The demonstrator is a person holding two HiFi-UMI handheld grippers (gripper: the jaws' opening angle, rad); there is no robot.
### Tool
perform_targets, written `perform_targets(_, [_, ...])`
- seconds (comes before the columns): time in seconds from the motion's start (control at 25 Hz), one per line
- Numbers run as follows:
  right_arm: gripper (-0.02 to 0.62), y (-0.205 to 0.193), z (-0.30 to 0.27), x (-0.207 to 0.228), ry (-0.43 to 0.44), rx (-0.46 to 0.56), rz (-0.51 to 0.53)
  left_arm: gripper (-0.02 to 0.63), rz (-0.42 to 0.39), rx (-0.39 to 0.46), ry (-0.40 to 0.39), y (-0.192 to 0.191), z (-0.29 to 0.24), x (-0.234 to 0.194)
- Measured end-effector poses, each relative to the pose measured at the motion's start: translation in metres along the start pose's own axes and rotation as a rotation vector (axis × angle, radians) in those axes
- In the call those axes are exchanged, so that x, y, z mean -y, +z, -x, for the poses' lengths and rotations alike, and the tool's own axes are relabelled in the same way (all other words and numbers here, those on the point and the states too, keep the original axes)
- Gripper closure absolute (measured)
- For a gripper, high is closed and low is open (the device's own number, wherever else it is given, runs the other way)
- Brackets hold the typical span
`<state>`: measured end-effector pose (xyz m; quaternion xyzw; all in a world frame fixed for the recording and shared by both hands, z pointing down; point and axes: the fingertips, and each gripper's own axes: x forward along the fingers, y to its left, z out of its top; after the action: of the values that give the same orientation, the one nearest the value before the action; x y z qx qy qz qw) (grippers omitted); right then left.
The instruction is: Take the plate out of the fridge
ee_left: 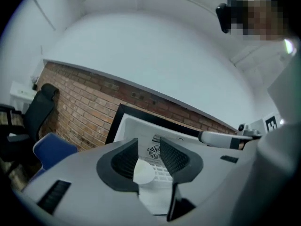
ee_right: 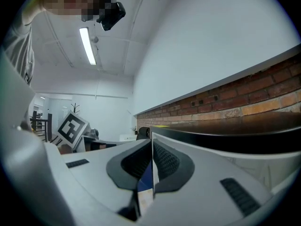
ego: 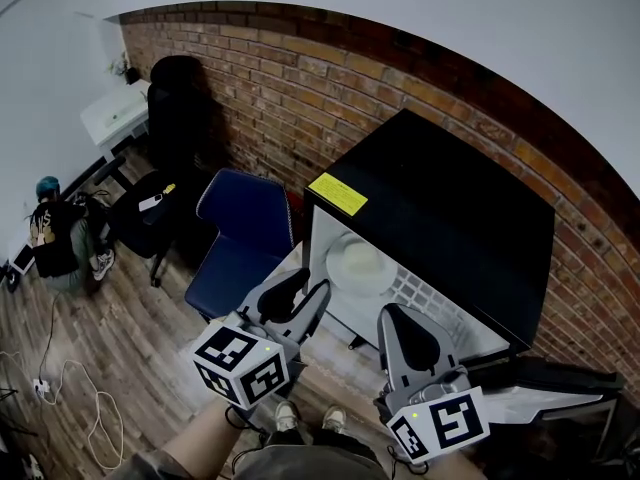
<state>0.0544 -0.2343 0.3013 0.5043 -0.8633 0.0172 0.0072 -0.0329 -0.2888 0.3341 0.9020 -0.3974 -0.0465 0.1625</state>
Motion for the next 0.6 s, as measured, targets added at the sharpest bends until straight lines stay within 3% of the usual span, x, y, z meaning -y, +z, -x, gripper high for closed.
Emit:
perform_targets(0.16, [0.563, -0.005, -0.004, 0.005, 0.000, -0.013, -0.004, 0.417, 0.153, -0.024, -0.040, -0.014, -0.012, -0.006])
perform_targets(0.6, [0.563, -0.024, -0.019, 0.013, 0.021, -0.056, -0.012, 0.393, 0.608, -0.049, -0.037, -0.069, -0.040, -0.046])
